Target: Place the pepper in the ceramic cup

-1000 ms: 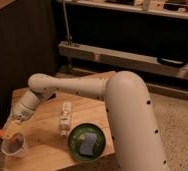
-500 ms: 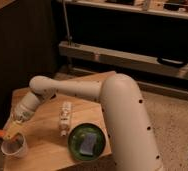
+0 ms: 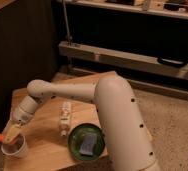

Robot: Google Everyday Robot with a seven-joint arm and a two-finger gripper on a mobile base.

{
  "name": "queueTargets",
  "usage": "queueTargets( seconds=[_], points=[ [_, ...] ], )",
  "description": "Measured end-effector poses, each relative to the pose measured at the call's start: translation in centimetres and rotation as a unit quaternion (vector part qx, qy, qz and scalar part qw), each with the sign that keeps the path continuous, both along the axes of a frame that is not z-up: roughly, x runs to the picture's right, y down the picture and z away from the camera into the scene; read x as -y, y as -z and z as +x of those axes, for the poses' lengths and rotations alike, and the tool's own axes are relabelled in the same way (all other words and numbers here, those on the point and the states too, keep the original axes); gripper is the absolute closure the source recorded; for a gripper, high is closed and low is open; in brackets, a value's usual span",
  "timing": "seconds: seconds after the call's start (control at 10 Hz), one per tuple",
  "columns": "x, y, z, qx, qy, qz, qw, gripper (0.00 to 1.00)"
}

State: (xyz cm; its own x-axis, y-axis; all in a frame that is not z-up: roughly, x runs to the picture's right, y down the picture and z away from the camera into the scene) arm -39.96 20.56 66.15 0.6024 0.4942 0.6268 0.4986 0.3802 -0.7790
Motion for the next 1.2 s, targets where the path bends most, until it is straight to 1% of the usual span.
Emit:
queueTargets(
  seconds=[0.1, 0.3, 0.4, 0.5, 0.7, 0.8, 1.2],
  points=[
    [0.0, 0.0, -0.1, -0.003, 0.003, 0.002, 1.0, 0.86],
    [-0.2, 0.1, 0.3, -0.006, 0.012, 0.008, 0.9999, 0.65],
    [-0.2, 0.2, 0.5, -0.005, 0.014, 0.01, 0.9998, 0.57],
    [-0.1, 0.3, 0.8, 0.0, 0.018, 0.013, 0.9998, 0.42],
    [0.0, 0.5, 1.0, 0.004, 0.019, 0.015, 0.9997, 0.25],
    [0.2, 0.6, 1.1, 0.008, 0.018, 0.013, 0.9997, 0.2],
    [0.5, 0.9, 1.4, 0.02, 0.022, 0.005, 0.9995, 0.2]
  ],
)
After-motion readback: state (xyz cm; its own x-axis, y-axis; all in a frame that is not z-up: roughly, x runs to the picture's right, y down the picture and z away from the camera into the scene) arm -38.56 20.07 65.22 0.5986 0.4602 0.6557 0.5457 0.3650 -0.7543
